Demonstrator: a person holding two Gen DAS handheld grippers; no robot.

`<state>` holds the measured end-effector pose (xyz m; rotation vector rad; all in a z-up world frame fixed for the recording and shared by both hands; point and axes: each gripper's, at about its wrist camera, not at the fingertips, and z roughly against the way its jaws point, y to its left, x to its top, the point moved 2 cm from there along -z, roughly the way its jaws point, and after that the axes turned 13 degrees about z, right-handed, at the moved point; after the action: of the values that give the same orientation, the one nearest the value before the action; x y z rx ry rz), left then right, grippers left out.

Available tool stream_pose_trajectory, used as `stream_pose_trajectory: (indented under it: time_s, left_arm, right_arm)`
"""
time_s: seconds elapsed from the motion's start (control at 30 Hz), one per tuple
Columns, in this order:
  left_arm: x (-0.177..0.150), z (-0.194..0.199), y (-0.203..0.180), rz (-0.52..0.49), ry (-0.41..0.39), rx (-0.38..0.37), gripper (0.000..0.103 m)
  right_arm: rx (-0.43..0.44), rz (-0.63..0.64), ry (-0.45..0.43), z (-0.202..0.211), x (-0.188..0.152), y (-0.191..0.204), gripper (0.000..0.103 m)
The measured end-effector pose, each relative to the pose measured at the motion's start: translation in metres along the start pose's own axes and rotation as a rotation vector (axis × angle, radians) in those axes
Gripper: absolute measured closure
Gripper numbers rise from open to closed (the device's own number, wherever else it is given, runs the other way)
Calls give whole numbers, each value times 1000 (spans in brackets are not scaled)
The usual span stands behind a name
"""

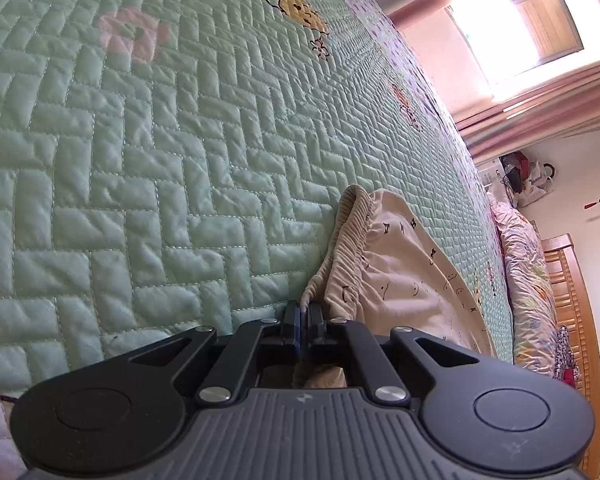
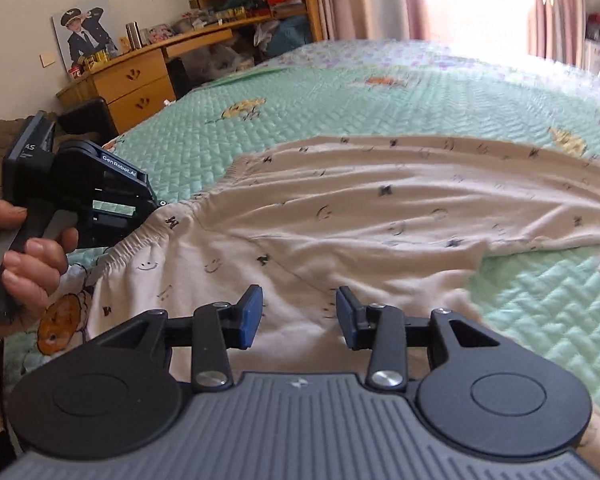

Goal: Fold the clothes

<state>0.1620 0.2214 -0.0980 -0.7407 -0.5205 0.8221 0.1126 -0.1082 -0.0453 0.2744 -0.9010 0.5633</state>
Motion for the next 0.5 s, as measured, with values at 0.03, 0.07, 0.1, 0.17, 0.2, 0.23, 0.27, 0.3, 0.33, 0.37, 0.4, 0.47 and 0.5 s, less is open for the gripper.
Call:
stream_pose_trajectory:
  time_s: [0.03,0.07,0.1,0.17,0.2,0.23,0.27,0.3,0.33,0.37,0.4,0.47,0.5]
  left_arm:
    - [0,-1,-1,-3,-1,2,100]
    - [0,-2,-1,-6,-1,5,100]
    - [-1,-3,-2,-8,-2,7,100]
    - [-1,-4,-3,-6,-4,12,100]
    - [-1,-4,-3,-5,-5,12,100]
    - [-1,-4,-3,-3,-5,12,100]
    - [-1,-4,-3,0,-4,11,100]
    - [-1,-4,-3,4,-2,11,100]
    - [-1,-5,-3,6,-1,11,100]
    - [-1,-4,-3,5,-1,11,100]
    - [-1,-4,-3,3,0,11,100]
    - [-1,-4,-3,-1,1,12,100]
    - [-1,-3,-3,-3,2,12,100]
  right_arm:
    - [-30,-8,-12,7,-3,-8,60]
    - [-59,-15,-23,13,-5,-16,60]
    - [-86,-19,-17,16,-6,-24,60]
    - [-114,5,-9,16,-5,-33,60]
    - [-114,33,-16,15,-3,-32,60]
    - [-111,60,-32,13,0,-28,60]
    - [-109,87,-49,11,3,-24,61]
    - [-110,105,-54,6,5,-21,61]
    - [-113,120,-54,0,8,-18,63]
    - [-153,126,-26,-9,10,-16,66]
    - [-206,111,12,-15,9,-19,66]
    - [-280,61,74,-21,5,-27,64]
    - [-277,43,80,-21,1,-30,63]
